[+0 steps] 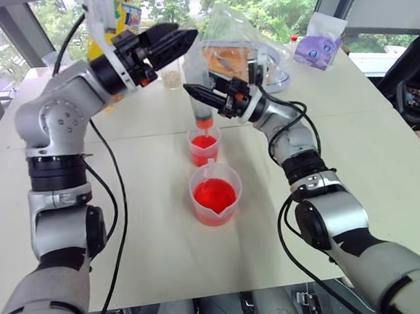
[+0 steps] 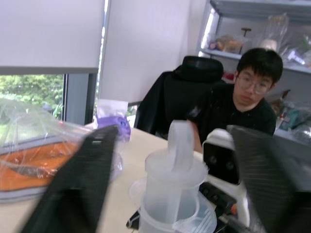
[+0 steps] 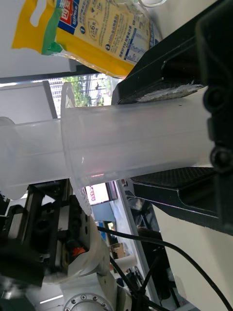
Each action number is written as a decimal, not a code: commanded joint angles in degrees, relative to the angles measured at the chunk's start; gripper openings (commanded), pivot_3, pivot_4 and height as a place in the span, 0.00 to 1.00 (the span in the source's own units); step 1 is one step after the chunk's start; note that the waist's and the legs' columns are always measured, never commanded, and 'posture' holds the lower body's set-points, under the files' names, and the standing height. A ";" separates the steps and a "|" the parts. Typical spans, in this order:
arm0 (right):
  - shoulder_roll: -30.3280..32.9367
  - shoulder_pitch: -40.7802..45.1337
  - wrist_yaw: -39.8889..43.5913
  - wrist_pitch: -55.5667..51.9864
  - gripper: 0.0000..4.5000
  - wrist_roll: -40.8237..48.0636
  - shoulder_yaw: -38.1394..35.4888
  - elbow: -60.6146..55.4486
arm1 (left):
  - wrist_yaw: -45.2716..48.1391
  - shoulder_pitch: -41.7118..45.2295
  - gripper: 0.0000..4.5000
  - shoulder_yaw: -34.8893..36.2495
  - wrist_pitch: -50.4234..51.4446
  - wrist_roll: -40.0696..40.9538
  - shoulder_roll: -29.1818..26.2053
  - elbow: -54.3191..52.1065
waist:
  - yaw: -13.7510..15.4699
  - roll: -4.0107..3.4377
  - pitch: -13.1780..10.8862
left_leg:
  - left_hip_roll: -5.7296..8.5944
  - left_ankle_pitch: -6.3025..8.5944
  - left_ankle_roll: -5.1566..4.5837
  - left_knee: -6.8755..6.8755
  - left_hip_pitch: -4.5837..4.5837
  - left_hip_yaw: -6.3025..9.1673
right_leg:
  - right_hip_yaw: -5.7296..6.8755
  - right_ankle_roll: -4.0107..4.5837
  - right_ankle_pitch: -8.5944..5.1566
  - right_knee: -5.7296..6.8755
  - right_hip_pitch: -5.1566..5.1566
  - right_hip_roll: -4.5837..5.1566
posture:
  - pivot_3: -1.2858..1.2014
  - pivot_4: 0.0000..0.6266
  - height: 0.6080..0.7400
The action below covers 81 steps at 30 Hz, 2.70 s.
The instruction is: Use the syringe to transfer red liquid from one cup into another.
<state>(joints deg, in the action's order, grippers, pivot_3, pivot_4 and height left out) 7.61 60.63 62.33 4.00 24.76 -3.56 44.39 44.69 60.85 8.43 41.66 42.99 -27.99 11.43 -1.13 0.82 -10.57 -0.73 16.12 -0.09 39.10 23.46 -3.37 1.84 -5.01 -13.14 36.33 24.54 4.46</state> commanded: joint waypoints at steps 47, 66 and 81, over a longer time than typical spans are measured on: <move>0.82 5.14 -1.71 -4.91 0.31 2.53 -4.46 -7.23 | 8.58 -6.89 0.02 -5.67 -4.01 -9.66 1.62 -3.92 | 0.06 0.00 0.00 | 0.00 0.11 -0.20 0.00 0.00 0.01 | 0.00 0.00 0.00 0.00 0.00 0.03 | 0.52 0.24 1.00; -2.40 -2.63 -1.32 -7.75 0.31 0.48 -0.88 -10.76 | 1.06 -2.96 0.99 7.33 0.71 -1.36 -1.29 -7.35 | -0.10 0.00 0.00 | -0.04 0.11 -0.20 -0.02 0.00 0.04 | 0.01 0.00 0.00 0.02 0.02 0.02 | 0.52 0.24 1.00; 0.34 0.25 -5.89 -13.39 0.31 2.44 -3.20 -16.41 | 5.84 -25.01 0.99 10.14 6.70 6.80 -14.77 -26.76 | -0.05 -0.04 -0.02 | -0.02 0.05 -0.02 -0.07 0.00 0.08 | -0.02 0.07 0.03 -0.01 0.05 0.26 | 0.52 0.24 1.00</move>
<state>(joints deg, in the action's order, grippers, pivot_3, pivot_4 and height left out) 7.50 58.19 57.47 -8.78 25.71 -5.49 32.32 49.61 35.69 18.50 49.32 49.27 -41.62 -12.97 -1.18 0.78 -10.60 -0.76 16.17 -0.12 39.01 23.46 -3.27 1.82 -4.93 -13.11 36.32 24.59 4.73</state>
